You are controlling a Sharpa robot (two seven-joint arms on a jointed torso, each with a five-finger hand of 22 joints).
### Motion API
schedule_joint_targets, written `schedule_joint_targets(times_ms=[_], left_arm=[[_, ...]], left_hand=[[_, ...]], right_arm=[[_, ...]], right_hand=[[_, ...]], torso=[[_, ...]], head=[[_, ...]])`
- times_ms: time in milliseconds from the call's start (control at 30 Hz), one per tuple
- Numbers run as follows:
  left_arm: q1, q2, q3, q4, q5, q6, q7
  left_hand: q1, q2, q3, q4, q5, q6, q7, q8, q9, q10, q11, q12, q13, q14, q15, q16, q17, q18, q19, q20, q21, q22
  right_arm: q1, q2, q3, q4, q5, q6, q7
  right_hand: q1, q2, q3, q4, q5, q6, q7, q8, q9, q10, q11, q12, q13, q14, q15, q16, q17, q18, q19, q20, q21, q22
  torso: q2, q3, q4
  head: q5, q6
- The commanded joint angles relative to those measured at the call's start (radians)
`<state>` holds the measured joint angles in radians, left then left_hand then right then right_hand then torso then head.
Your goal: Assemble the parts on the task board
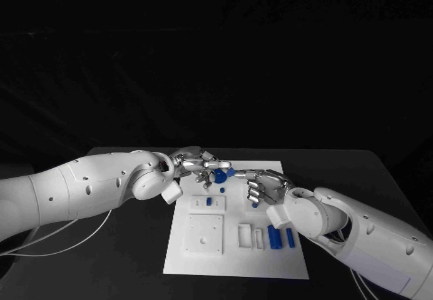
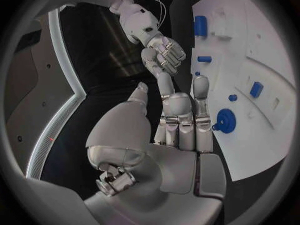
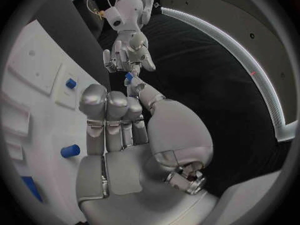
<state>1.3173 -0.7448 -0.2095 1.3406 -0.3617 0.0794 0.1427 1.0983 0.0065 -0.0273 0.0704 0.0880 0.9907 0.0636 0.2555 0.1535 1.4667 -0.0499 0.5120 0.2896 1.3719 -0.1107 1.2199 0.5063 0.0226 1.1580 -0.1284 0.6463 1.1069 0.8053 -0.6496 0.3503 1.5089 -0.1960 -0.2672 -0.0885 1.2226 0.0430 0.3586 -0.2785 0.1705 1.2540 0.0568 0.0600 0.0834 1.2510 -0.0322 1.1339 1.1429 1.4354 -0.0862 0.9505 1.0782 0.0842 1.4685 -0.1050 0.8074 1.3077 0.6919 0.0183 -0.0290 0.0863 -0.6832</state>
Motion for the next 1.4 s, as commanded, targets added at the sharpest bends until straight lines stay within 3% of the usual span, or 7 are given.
schedule_joint_targets(times_ms=[33, 400, 700, 800, 900, 1400], left_arm=[[0.0, 0.002, 0.0, 0.001, -0.016, -0.002, -0.007], [0.0, 0.002, 0.0, 0.0, -0.019, -0.005, -0.009], [0.0, 0.003, 0.0, 0.002, -0.021, 0.029, -0.007], [0.0, 0.003, 0.0, 0.002, -0.022, 0.042, -0.003], [0.0, 0.004, 0.0, 0.003, -0.022, 0.05, -0.001], [-0.001, 0.007, 0.0, 0.003, -0.016, 0.057, 0.007]], left_hand=[[-0.001, -0.01, 0.002, 0.002, -0.002, -0.005, 0.0, 0.003, -0.001, 0.042, 0.007, -0.007, 0.001, -0.007, 0.002, 0.003, -0.001, 0.008, 0.001, 0.002, -0.006, 0.001], [0.001, -0.015, 0.01, 0.01, -0.006, -0.008, 0.0, 0.009, -0.004, 0.041, 0.006, -0.007, 0.003, -0.007, 0.002, 0.004, -0.002, 0.008, 0.003, 0.002, -0.009, 0.003], [0.055, 0.032, -0.01, -0.04, -0.001, 0.024, -0.003, 0.009, -0.01, 0.041, 0.005, -0.007, 0.006, -0.011, 0.001, 0.009, -0.002, 0.006, 0.0, 0.002, -0.014, 0.012], [0.076, 0.058, -0.019, -0.056, 0.002, 0.05, -0.003, -0.032, -0.016, 0.041, 0.006, -0.007, 0.007, -0.012, 0.001, 0.011, -0.001, 0.005, -0.002, 0.002, -0.017, 0.016], [0.084, 0.07, -0.027, -0.063, 0.003, 0.063, -0.003, -0.059, -0.017, 0.041, 0.005, -0.006, 0.008, -0.015, 0.001, 0.013, 0.0, 0.004, -0.002, 0.002, -0.019, 0.019], [0.107, 0.099, -0.025, -0.076, 0.005, 0.065, -0.002, -0.085, -0.018, 0.041, 0.006, -0.006, 0.009, -0.015, 0.001, 0.015, 0.002, 0.004, -0.002, 0.002, -0.023, 0.024]], right_arm=[[-0.001, -0.001, 0.001, 0.002, -0.005, 0.008, 0.011], [-0.001, -0.002, 0.001, 0.001, -0.007, 0.007, 0.01], [-0.001, 0.002, 0.002, -0.002, -0.007, -0.002, 0.014], [-0.001, 0.003, 0.003, -0.004, -0.007, -0.006, 0.014], [-0.001, 0.004, 0.003, -0.005, -0.007, -0.007, 0.014], [-0.001, 0.008, 0.004, -0.008, -0.003, -0.005, 0.013]], right_hand=[[-0.002, -0.006, 0.008, 0.0, 0.006, 0.006, 0.001, 0.004, 0.0, 0.004, 0.0, -0.002, 0.001, 0.003, -0.006, 0.003, 0.002, -0.01, -0.001, -0.007, 0.001, 0.094], [-0.002, -0.006, 0.008, 0.0, 0.006, 0.006, 0.001, 0.004, 0.0, 0.004, 0.0, -0.002, 0.001, 0.003, -0.006, 0.003, 0.002, -0.01, -0.001, -0.007, 0.001, 0.094], [-0.002, -0.006, 0.008, 0.0, 0.006, 0.006, 0.001, 0.004, 0.0, 0.004, 0.0, -0.002, 0.001, 0.003, -0.006, 0.003, 0.002, -0.01, -0.001, -0.007, 0.001, 0.094], [-0.002, -0.006, 0.008, 0.0, 0.006, 0.006, 0.001, 0.004, 0.0, 0.004, 0.0, -0.002, 0.001, 0.003, -0.006, 0.003, 0.002, -0.01, -0.001, -0.007, 0.001, 0.094], [-0.003, -0.006, 0.01, 0.0, 0.008, 0.007, 0.001, 0.004, 0.0, 0.004, 0.0, -0.003, 0.003, 0.004, -0.006, 0.003, 0.002, -0.01, 0.0, -0.007, 0.0, 0.094], [-0.003, -0.006, 0.011, 0.0, 0.008, 0.007, 0.001, 0.004, 0.0, 0.004, 0.0, -0.003, 0.003, 0.004, -0.006, 0.002, 0.003, -0.01, 0.0, -0.007, 0.0, 0.094]], torso=[[0.0, -0.0005, -0.0007], [0.0, -0.0006, -0.0003], [0.0, -0.0008, 0.0002], [0.0, -0.0009, -0.0001], [0.0, -0.0007, 0.0001], [0.0, -0.0005, 0.0]], head=[[0.0, 0.002], [-0.001, 0.002], [-0.002, 0.001], [-0.002, 0.001], [-0.002, 0.0], [-0.003, 0.0]])
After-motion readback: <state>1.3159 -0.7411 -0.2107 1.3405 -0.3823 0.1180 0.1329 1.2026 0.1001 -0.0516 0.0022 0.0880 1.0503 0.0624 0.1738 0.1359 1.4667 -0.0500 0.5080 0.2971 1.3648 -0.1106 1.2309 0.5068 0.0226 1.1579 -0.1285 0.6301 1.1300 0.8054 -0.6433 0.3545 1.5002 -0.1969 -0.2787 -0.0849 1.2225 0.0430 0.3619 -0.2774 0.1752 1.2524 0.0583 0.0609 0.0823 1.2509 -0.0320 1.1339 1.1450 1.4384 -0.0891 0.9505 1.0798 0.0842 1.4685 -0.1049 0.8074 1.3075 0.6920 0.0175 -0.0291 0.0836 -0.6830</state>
